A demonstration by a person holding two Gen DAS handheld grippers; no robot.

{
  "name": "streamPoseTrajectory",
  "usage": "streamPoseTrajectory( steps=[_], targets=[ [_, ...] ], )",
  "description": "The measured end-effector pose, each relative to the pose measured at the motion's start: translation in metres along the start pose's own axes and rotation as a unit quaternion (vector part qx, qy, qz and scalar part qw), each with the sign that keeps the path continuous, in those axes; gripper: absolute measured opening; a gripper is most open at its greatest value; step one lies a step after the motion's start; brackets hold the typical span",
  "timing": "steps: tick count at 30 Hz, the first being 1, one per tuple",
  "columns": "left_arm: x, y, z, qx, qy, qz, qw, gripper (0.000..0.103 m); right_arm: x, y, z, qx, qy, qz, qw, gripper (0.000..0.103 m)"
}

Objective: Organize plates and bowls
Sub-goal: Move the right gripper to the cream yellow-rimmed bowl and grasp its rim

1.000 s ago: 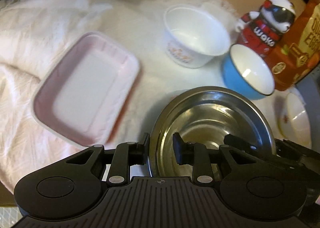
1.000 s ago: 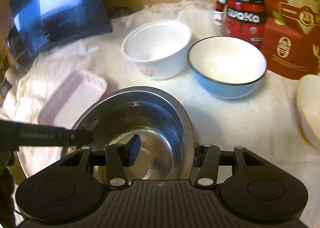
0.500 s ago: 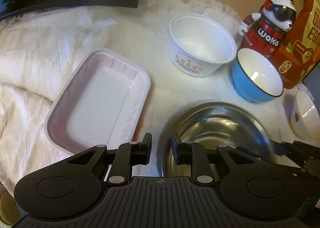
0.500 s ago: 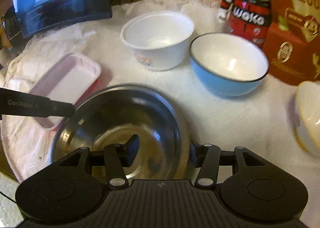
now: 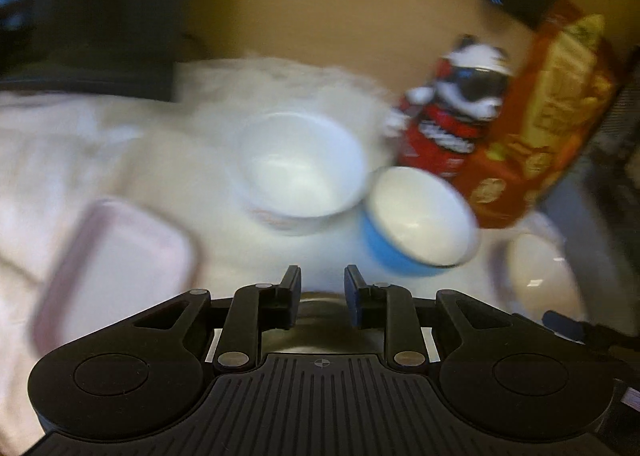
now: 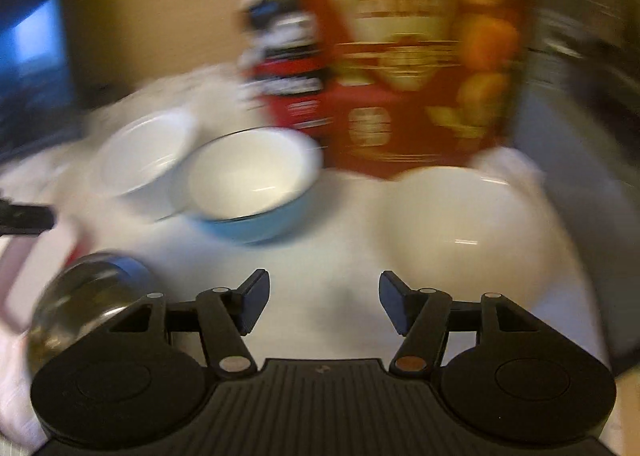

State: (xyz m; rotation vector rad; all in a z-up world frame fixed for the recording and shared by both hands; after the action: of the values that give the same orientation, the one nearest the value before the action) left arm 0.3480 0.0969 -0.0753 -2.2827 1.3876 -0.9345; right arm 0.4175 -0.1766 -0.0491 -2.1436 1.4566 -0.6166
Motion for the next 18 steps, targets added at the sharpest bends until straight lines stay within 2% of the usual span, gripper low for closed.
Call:
streamPoseTrajectory(
  steps=[4, 7, 9, 11, 13, 15, 18],
  targets=[
    [0.051, 0.01, 0.028, -0.053, 0.074, -0.001, 0.9958, 0.027, 0.065, 0.001, -0.015, -0.002, 0.074, 0.052, 0.996, 0.061],
    [0.096, 0.021, 0.056, -0.091, 0.123, 0.0, 0.9882, 0.027, 0.095, 0.005, -0.016, -0.009, 0.082, 0.081, 0.993, 0.061],
    [0.123, 0.028, 0.076, -0.104, 0.14, 0.005, 0.9847, 0.027, 0.102, 0.003, -0.012, -0.01, 0.08, 0.079, 0.994, 0.061],
    [0.144, 0.033, 0.095, -0.11, 0.142, 0.007, 0.9837, 0.027, 0.105, -0.003, -0.004, -0.006, 0.082, 0.064, 0.995, 0.061],
    [0.158, 0.037, 0.118, -0.111, 0.128, 0.008, 0.9855, 0.027, 0.109, -0.01, 0.007, -0.007, 0.082, 0.053, 0.995, 0.061],
    [0.166, 0.044, 0.139, -0.119, 0.112, 0.006, 0.9866, 0.027, 0.11, -0.016, 0.021, -0.012, 0.083, 0.043, 0.996, 0.061],
    [0.172, 0.052, 0.162, -0.134, 0.113, -0.011, 0.9845, 0.027, 0.109, -0.022, 0.037, -0.023, 0.076, 0.025, 0.997, 0.061]
  ],
)
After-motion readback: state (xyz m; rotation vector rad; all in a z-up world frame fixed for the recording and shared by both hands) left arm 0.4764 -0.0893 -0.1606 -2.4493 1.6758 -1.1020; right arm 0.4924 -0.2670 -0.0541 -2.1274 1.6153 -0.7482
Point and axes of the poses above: each gripper's, at about its wrist camera, not at the fingertips, and z roughly the way its jaws point, x to its right, y to its underside, the point moved 6 cm from there along z, roughly the way its jaws point, and after that the axes turned 9 degrees about -z, right-handed, at the moved point
